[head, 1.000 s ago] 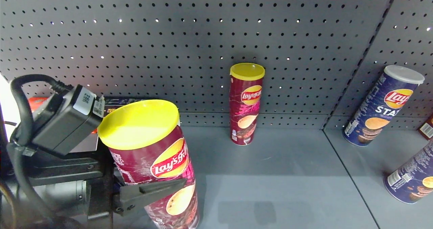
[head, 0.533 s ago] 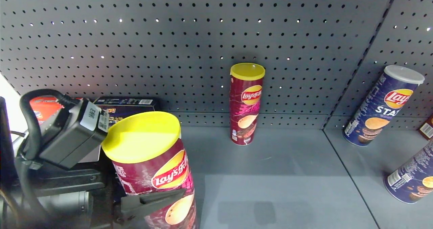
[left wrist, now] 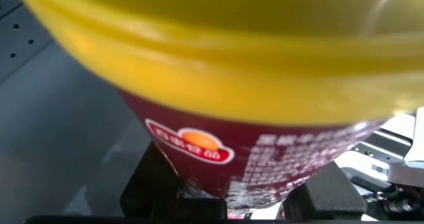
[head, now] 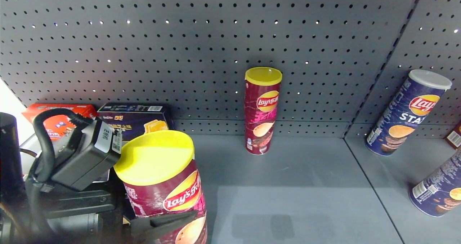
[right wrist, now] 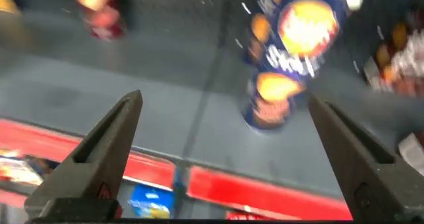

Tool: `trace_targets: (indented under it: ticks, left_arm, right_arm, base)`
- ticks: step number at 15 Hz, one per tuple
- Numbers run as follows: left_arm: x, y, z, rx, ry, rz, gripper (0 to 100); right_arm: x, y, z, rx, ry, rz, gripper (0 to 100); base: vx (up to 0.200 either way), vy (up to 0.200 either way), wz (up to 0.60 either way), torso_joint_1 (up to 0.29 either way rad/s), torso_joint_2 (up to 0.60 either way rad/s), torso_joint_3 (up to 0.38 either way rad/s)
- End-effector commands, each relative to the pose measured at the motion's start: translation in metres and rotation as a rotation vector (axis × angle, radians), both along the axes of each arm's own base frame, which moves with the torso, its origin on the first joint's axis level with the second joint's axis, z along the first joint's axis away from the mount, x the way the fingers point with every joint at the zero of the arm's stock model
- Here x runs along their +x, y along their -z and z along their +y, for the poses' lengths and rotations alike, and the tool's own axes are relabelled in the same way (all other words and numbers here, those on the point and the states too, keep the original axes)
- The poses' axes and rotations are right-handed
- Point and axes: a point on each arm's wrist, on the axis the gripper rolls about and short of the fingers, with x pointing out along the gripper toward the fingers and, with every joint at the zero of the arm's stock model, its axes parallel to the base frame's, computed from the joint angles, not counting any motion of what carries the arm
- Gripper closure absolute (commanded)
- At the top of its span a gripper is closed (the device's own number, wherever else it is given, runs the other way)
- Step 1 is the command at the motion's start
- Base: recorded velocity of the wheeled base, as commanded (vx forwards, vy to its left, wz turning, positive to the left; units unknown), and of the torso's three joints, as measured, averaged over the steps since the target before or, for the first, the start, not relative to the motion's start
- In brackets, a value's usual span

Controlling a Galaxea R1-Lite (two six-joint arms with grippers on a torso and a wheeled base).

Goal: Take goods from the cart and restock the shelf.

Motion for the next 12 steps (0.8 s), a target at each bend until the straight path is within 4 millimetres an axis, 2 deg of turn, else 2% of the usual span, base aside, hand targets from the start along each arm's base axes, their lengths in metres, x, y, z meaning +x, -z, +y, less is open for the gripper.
trace_targets:
  ticks: [1,3,5,7,12]
  left_arm:
    - [0.0,0.0,0.0,0.001,-0.002,0.0,100]
    - [0.0,0.001,0.0,0.002,-0.002,0.003,100]
    - [0.0,0.001,0.0,0.002,-0.002,0.002,100]
    - [0.0,0.001,0.001,0.003,-0.005,0.005,100]
    - [0.0,0.001,0.001,0.004,-0.007,0.006,100]
  right_arm:
    - [0.009,-0.049,0.001,-0.016,-0.1,-0.005,0]
    - [0.02,-0.073,0.001,-0.021,-0.169,0.005,0]
    - [0.046,-0.091,-0.001,-0.021,-0.218,0.027,0]
    - [0.067,-0.098,-0.004,-0.023,-0.232,0.026,0]
    - [0.086,-0.108,-0.005,-0.018,-0.269,0.034,0]
  base:
    - [0.0,0.0,0.0,0.0,0.0,0.0]
    - [0.0,0.0,0.0,0.0,0.0,0.0]
    - [0.0,0.0,0.0,0.0,0.0,0.0]
    - [0.0,0.0,0.0,0.0,0.0,0.0]
    - [0.0,0.0,0.0,0.0,0.0,0.0]
